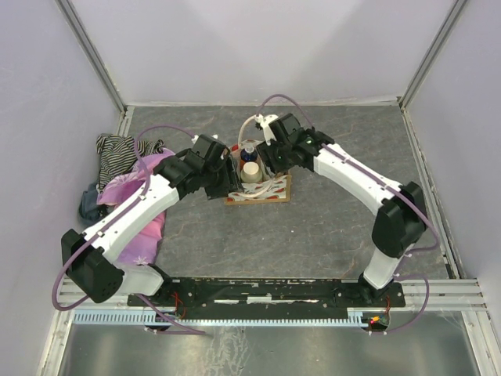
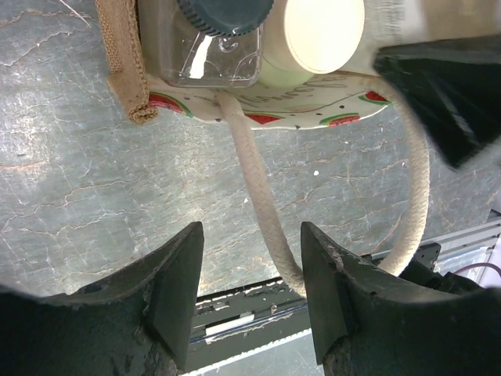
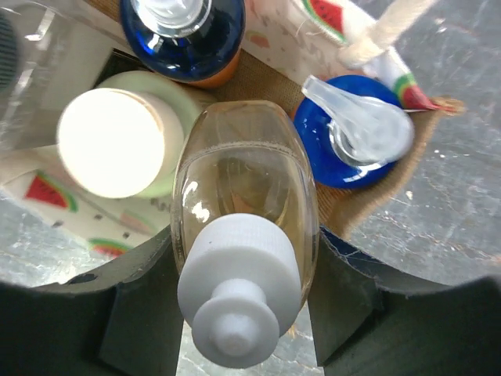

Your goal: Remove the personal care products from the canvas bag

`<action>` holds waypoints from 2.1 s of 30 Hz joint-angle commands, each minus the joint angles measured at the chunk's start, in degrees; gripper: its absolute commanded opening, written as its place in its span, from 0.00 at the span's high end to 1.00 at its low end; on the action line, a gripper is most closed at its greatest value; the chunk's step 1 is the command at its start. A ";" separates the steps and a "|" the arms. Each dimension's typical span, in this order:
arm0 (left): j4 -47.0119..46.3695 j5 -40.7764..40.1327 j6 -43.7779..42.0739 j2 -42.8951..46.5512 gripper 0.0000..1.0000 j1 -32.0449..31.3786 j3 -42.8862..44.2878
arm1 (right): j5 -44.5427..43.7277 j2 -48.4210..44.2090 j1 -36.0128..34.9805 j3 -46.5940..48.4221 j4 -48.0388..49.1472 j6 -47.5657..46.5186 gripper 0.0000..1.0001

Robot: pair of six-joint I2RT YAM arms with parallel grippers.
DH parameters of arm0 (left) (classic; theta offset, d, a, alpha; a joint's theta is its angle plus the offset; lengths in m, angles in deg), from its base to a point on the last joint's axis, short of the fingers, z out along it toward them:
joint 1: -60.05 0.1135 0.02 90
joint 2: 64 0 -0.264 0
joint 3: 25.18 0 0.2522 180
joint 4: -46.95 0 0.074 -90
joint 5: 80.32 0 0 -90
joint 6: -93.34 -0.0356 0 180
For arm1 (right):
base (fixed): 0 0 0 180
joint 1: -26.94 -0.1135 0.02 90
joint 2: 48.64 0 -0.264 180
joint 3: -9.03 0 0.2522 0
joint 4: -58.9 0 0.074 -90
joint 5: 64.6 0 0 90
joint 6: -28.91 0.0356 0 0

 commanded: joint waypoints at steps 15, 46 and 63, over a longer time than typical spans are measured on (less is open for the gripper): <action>-0.44 -1.25 2.24 2.76 0.40 -0.21 -2.99 | -9.56 -12.08 5.94 27.91 -10.90 -2.48 0.81; -3.76 1.21 3.29 0.15 0.41 -0.25 -3.84 | -7.95 -10.95 21.72 -11.58 5.68 6.00 0.39; -3.93 1.09 3.28 0.08 0.41 -0.21 -5.10 | 0.52 -16.09 13.34 -3.57 2.22 5.35 0.10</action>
